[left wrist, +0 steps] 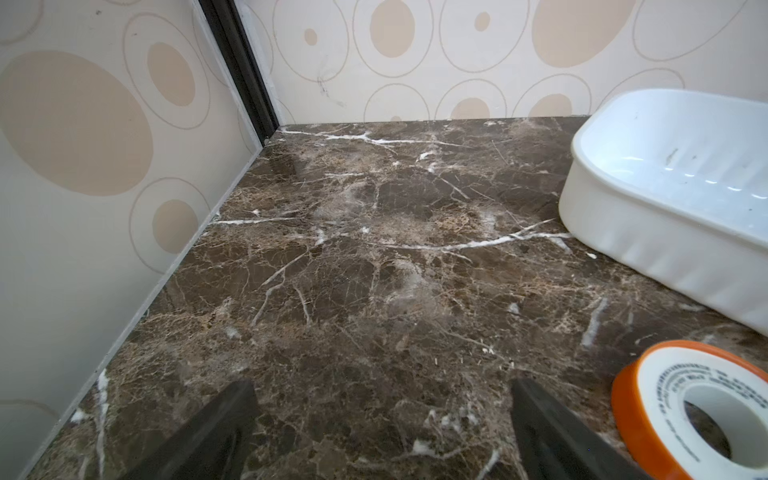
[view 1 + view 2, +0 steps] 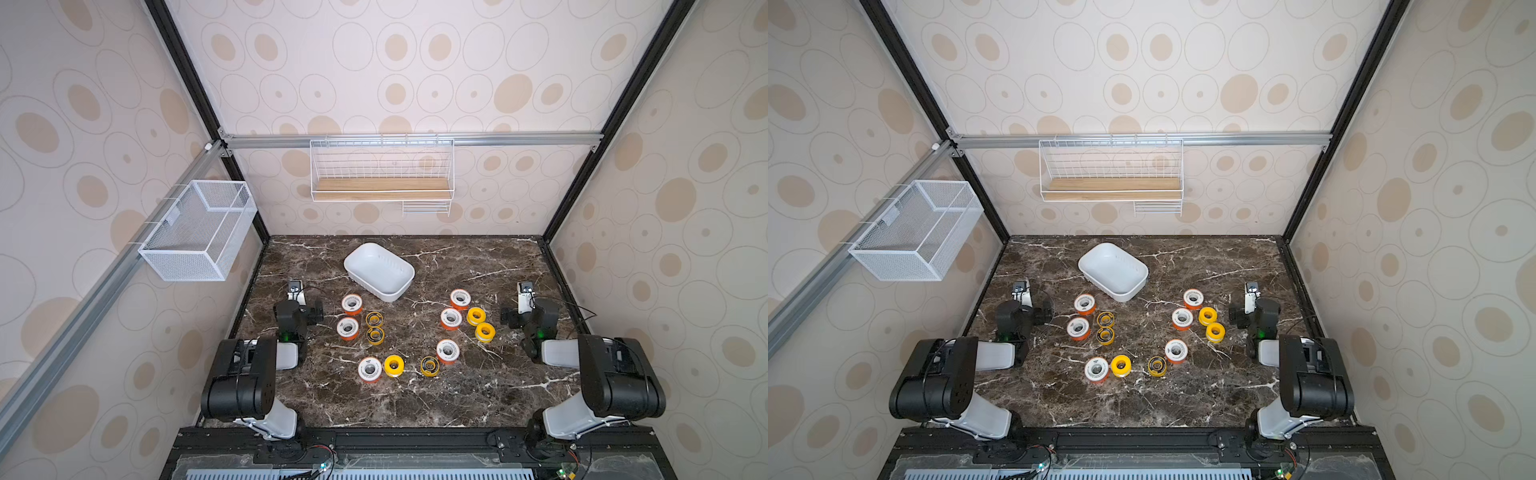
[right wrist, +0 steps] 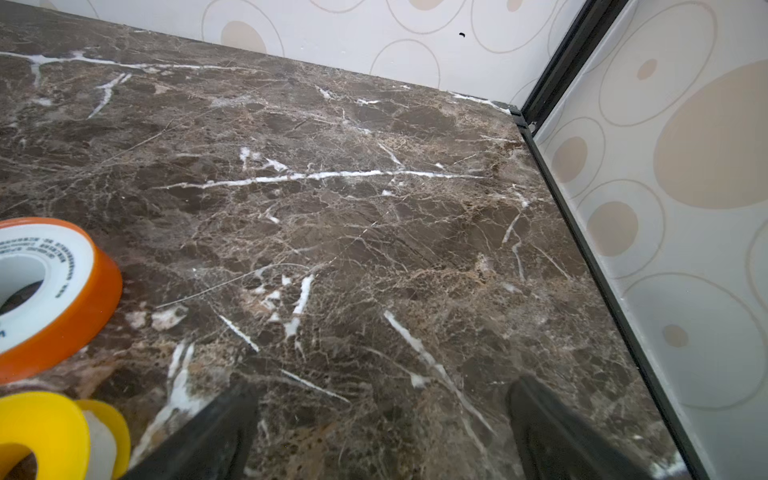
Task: Put the sealing tape into the storage box
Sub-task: Move the storage box to the center of the board.
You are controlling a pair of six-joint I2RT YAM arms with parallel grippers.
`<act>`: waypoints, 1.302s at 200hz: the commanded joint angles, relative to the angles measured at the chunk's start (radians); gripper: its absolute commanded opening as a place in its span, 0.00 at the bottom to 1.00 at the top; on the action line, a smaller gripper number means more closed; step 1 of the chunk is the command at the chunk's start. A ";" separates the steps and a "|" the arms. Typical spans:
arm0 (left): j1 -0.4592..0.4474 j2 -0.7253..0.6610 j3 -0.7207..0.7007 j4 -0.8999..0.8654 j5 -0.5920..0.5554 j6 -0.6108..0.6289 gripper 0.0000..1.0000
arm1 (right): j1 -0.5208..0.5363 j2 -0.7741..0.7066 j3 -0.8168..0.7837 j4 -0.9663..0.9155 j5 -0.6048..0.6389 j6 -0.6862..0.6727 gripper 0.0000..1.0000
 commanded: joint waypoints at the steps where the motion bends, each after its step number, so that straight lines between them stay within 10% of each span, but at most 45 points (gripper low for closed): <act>1: -0.006 0.003 0.025 -0.009 -0.008 0.005 0.99 | 0.007 -0.014 0.007 -0.003 0.003 0.000 1.00; 158: -0.007 -0.013 0.026 -0.017 -0.047 -0.012 0.99 | 0.006 -0.020 0.006 0.008 0.023 0.006 1.00; 198: -0.006 -0.181 0.031 -0.175 -0.238 -0.082 0.99 | 0.006 -0.168 0.130 -0.377 0.163 0.107 1.00; 260: -0.006 -0.418 0.101 -0.577 -0.359 -0.287 0.99 | 0.010 -0.222 0.273 -0.676 -0.019 0.251 1.00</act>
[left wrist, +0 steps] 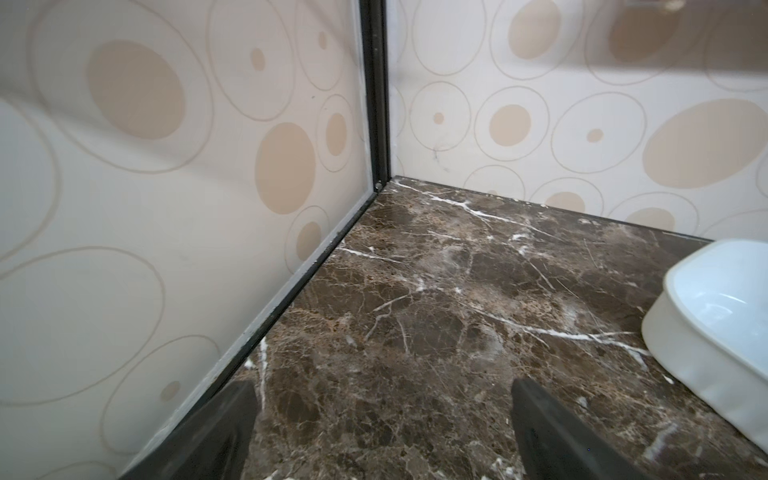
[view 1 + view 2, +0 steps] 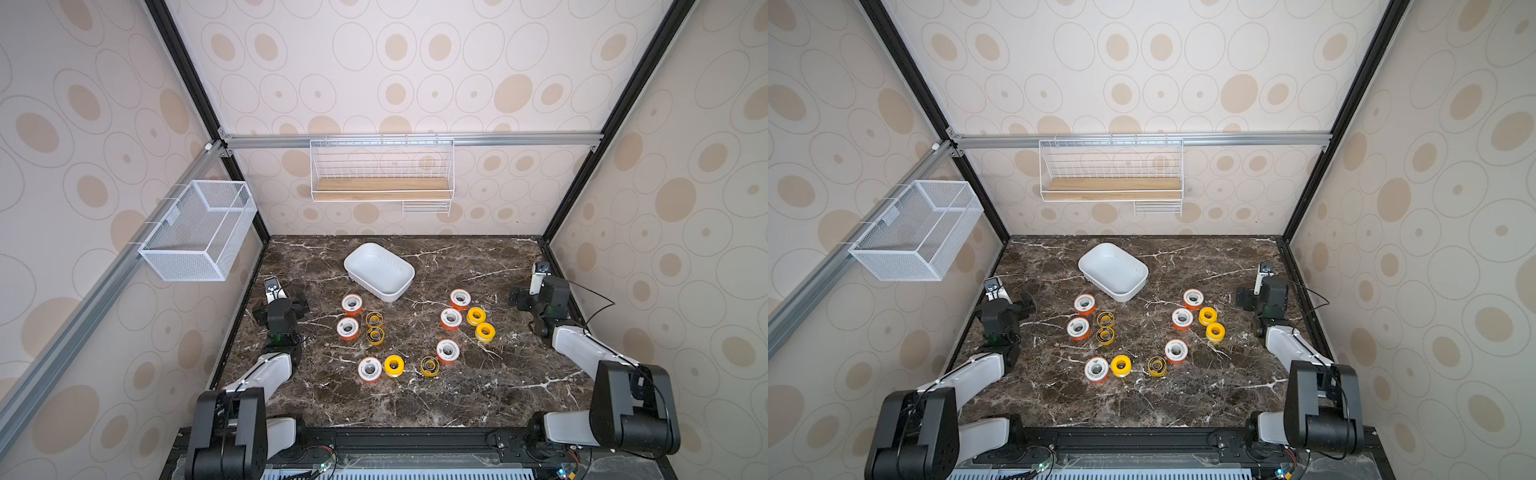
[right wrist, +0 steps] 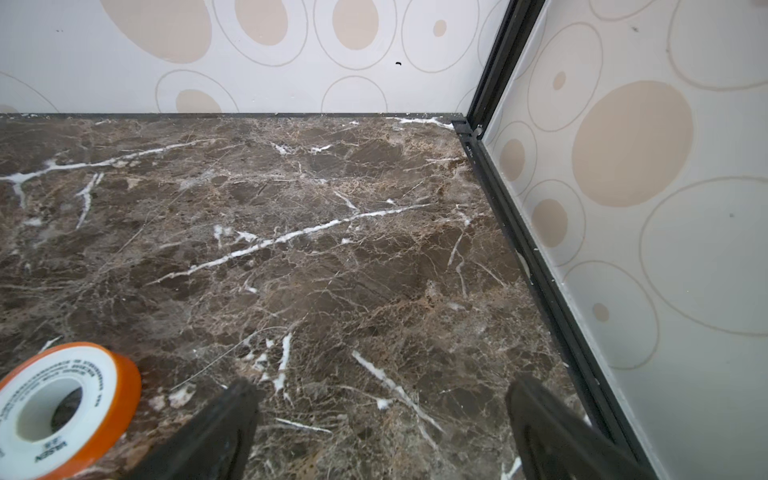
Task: Put the sealing tape into the storage box
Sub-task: Move the storage box to the center of the board.
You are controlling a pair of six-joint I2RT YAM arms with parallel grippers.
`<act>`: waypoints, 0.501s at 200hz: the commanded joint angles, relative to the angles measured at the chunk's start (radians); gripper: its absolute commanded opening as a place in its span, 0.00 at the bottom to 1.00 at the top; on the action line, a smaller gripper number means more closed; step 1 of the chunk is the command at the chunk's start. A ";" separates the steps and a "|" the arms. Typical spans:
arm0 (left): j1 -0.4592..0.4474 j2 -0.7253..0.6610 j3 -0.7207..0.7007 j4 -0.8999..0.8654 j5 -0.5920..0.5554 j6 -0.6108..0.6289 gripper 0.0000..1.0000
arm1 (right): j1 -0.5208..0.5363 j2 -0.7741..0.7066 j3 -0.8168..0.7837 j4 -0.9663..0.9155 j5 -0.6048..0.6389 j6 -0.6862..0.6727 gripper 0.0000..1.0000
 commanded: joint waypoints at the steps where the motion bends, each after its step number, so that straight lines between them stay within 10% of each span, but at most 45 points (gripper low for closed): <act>1: -0.004 -0.059 0.084 -0.277 -0.053 -0.131 0.99 | 0.007 -0.031 0.021 -0.164 -0.108 0.078 1.00; 100: -0.021 -0.028 0.307 -0.687 0.403 -0.470 0.88 | 0.218 -0.063 0.069 -0.254 -0.348 0.119 1.00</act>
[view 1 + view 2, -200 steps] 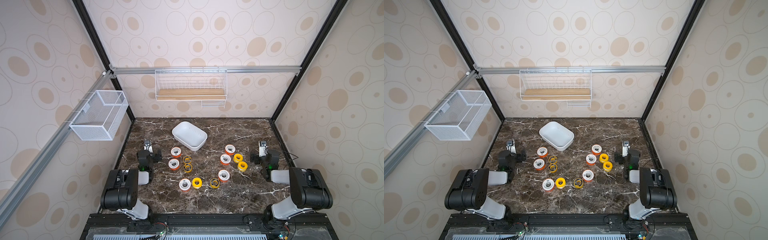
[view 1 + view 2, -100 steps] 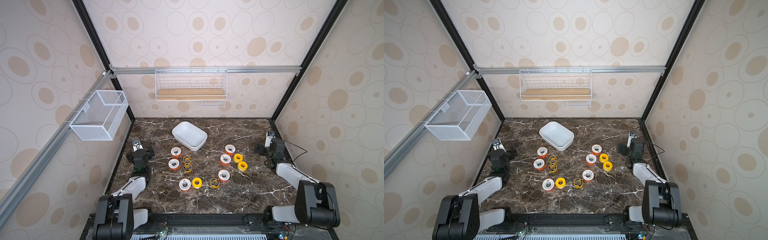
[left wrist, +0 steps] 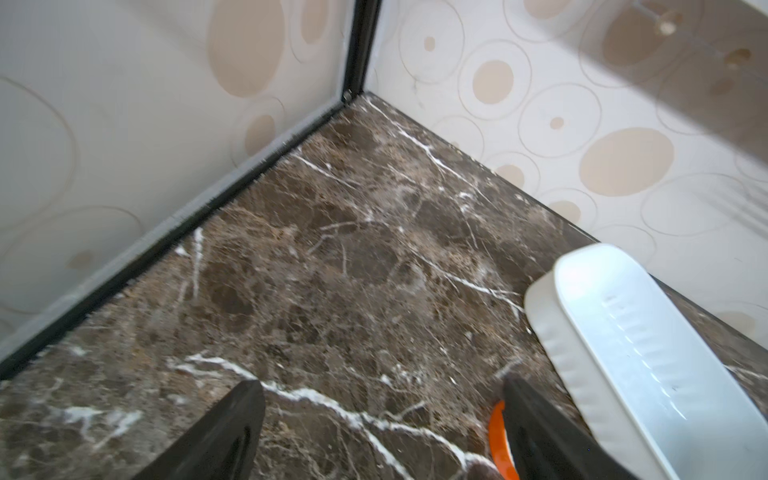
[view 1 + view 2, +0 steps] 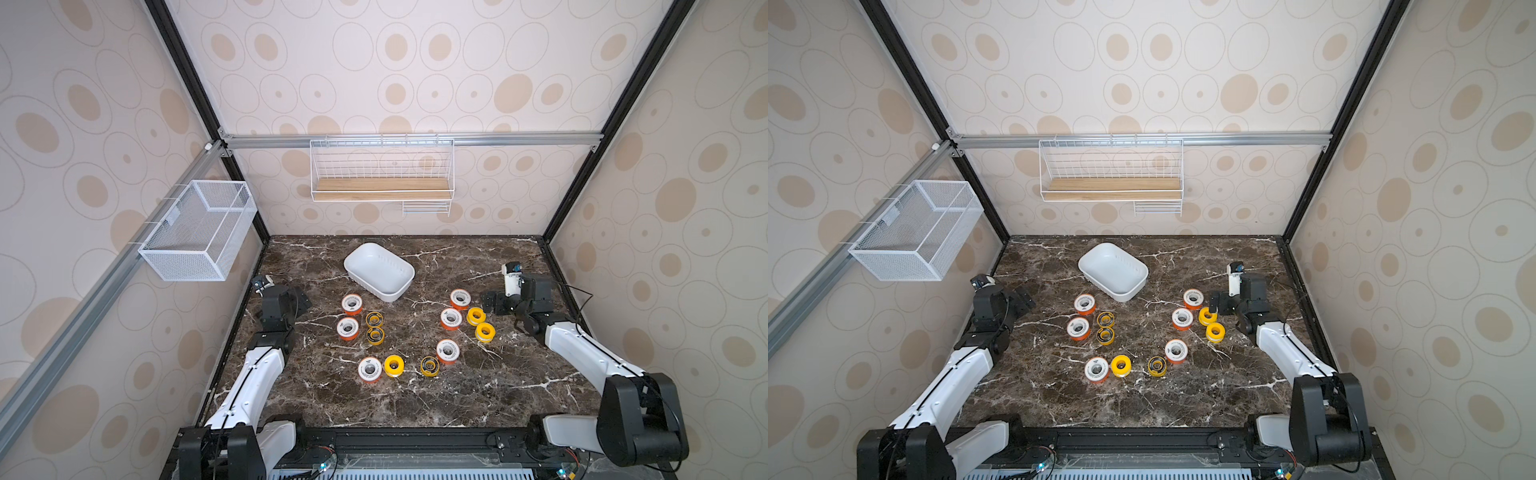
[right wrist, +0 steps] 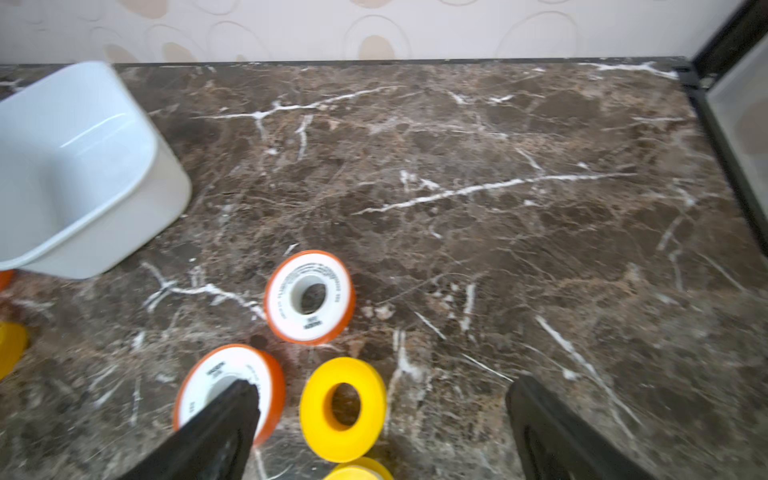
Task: Put the sealing tape into the storage box
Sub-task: Move the storage box to the center of the board.
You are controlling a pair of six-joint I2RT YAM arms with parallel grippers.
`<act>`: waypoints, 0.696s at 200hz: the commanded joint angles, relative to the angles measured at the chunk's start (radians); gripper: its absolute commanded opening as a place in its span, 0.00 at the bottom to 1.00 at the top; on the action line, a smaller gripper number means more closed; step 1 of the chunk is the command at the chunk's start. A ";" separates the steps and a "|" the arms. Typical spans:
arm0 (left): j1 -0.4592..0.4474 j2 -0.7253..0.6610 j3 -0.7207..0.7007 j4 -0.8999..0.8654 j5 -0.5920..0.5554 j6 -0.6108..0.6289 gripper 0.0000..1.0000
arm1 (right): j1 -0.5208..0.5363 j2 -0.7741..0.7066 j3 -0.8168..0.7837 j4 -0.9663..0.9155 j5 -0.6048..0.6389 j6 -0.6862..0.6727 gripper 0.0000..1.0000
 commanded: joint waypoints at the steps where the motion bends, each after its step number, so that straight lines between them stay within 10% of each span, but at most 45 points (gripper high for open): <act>1: -0.020 0.064 0.076 -0.102 0.175 -0.077 0.87 | 0.024 -0.009 0.000 -0.015 -0.124 0.037 1.00; 139: -0.265 0.643 0.554 -0.249 0.335 -0.005 0.51 | 0.188 -0.018 -0.097 0.081 -0.112 0.066 1.00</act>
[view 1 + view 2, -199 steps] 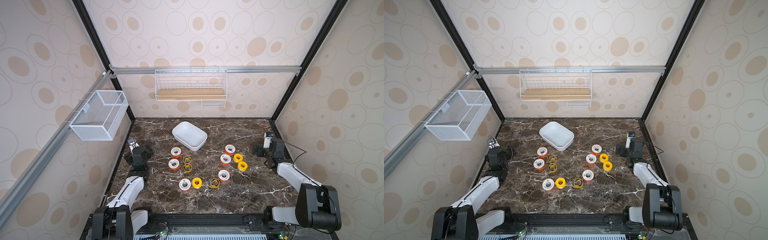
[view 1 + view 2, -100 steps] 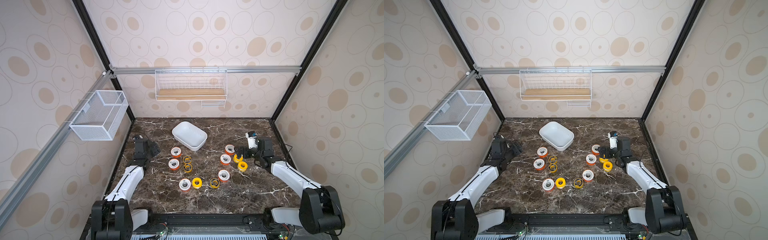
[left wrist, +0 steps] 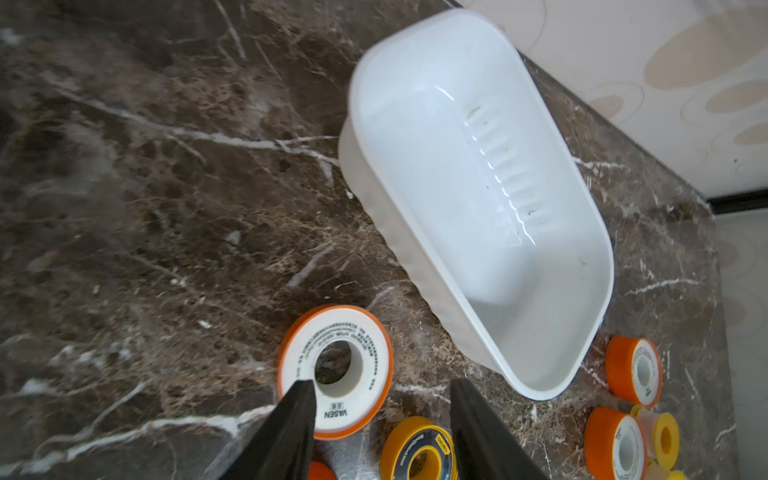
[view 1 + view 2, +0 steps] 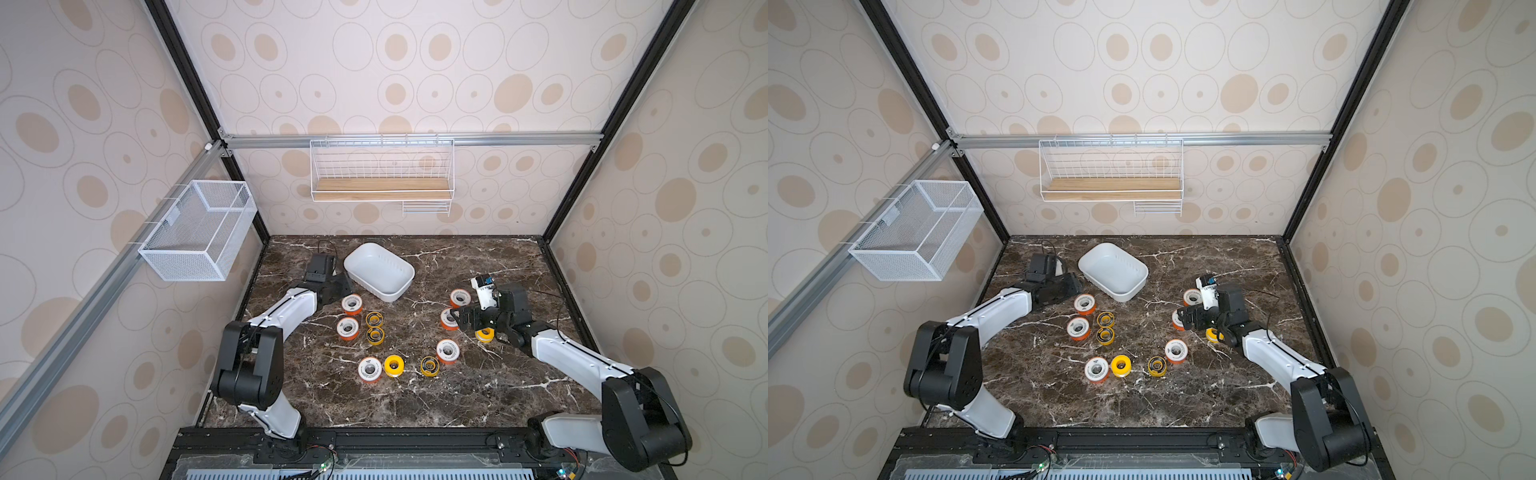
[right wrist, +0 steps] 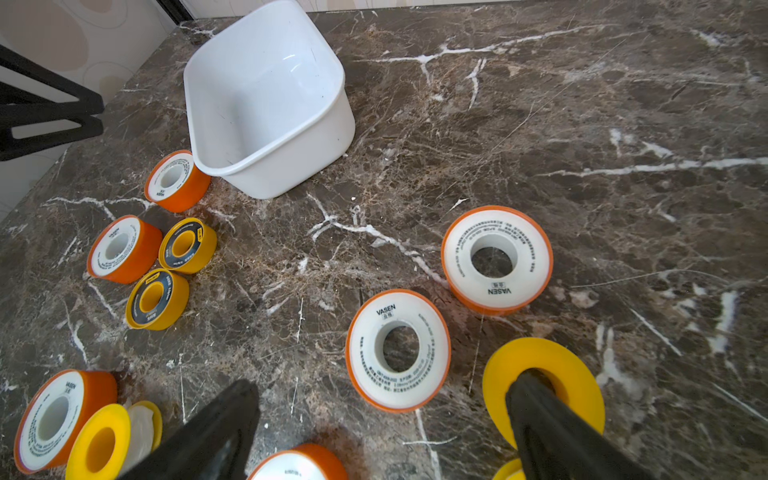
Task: Put the sealing tape into the storage box
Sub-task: Move the storage box to the center of the board.
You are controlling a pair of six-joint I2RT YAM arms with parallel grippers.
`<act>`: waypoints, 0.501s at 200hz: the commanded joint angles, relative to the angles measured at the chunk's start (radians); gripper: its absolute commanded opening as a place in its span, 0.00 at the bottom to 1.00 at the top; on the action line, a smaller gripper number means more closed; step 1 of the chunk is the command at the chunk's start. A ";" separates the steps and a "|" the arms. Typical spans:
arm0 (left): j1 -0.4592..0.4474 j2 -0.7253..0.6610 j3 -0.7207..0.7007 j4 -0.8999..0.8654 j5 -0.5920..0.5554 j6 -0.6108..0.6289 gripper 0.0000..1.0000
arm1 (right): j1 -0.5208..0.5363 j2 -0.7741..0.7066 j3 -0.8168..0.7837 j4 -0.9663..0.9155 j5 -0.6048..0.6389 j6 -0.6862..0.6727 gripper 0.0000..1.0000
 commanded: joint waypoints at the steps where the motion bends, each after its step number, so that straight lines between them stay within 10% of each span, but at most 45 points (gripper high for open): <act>1: -0.019 0.075 0.092 -0.071 0.007 0.027 0.51 | 0.006 -0.016 -0.006 0.006 0.027 -0.001 1.00; 100: -0.044 0.262 0.274 -0.121 0.030 0.035 0.44 | 0.005 0.018 0.013 -0.013 0.021 -0.004 1.00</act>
